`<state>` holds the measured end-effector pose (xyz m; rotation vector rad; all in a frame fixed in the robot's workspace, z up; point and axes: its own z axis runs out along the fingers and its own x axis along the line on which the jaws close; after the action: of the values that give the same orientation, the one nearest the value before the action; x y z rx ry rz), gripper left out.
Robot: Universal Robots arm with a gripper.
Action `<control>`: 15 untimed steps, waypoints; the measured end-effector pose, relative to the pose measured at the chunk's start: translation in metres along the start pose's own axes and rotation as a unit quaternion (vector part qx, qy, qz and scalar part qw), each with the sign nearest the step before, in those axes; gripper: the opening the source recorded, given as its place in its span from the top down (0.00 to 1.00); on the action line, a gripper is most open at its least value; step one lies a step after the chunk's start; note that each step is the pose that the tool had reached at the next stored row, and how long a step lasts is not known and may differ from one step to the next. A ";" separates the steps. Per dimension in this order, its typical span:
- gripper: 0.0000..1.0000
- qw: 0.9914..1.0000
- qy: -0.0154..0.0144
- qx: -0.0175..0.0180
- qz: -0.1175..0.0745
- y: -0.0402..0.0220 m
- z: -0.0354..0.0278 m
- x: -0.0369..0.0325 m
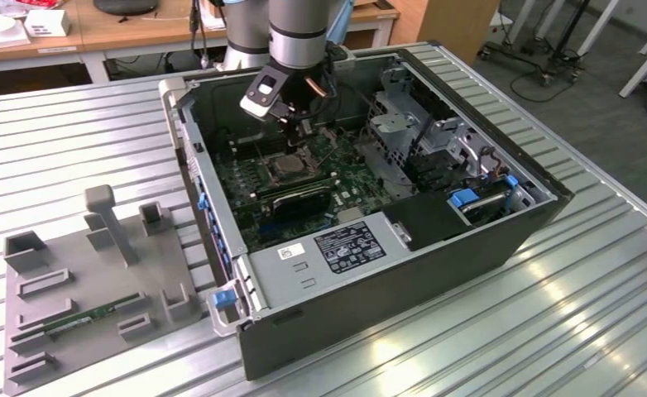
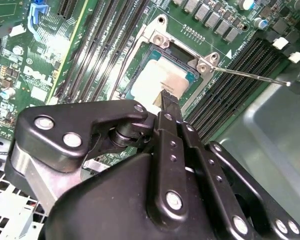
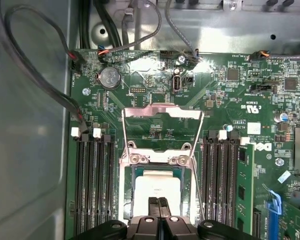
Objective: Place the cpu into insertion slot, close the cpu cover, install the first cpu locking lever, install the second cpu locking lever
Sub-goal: 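Place the cpu into insertion slot, then close the cpu cover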
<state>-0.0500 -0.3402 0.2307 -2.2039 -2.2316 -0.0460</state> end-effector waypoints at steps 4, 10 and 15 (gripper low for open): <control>0.89 1.000 0.000 0.000 0.000 0.0006 -0.0260 0.0006; 0.89 1.000 0.000 0.000 0.000 0.0010 -0.0260 0.0006; 0.89 1.000 0.000 0.000 0.000 0.0049 -0.0259 0.0006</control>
<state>-0.0455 -0.3402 0.2567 -2.2038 -2.2317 -0.0460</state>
